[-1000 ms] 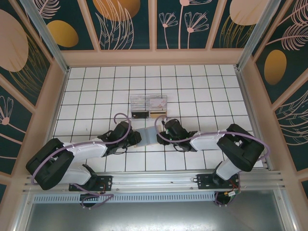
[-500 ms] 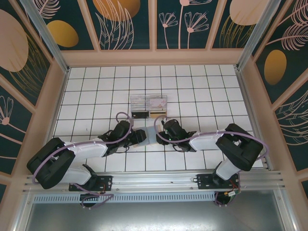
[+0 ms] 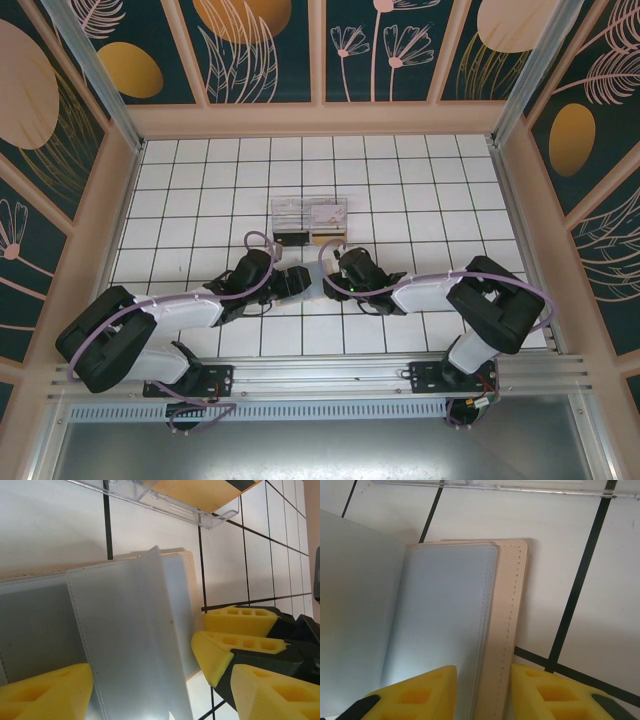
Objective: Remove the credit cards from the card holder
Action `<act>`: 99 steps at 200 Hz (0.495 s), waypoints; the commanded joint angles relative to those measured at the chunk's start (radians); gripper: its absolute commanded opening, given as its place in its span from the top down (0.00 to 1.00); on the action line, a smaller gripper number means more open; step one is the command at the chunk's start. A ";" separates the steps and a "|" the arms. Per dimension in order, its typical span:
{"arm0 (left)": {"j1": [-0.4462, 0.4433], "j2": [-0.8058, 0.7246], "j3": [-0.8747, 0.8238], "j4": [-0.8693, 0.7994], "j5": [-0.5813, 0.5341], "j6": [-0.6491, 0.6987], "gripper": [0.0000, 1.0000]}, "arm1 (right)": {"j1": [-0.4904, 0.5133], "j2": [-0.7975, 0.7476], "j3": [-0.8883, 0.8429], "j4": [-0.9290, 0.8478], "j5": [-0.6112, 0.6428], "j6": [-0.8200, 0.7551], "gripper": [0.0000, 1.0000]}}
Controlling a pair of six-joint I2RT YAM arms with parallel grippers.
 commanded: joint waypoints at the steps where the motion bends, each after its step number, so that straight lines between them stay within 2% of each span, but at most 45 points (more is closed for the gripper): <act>1: 0.002 -0.001 -0.009 0.053 0.026 0.003 0.26 | 0.017 0.034 0.008 -0.002 -0.037 0.021 0.65; 57: 0.003 0.032 0.016 0.079 0.044 0.003 0.26 | 0.017 0.019 0.002 -0.004 -0.019 0.027 0.65; 99: 0.003 -0.055 -0.012 -0.011 -0.071 0.006 0.25 | 0.017 0.024 -0.001 0.001 -0.023 0.032 0.65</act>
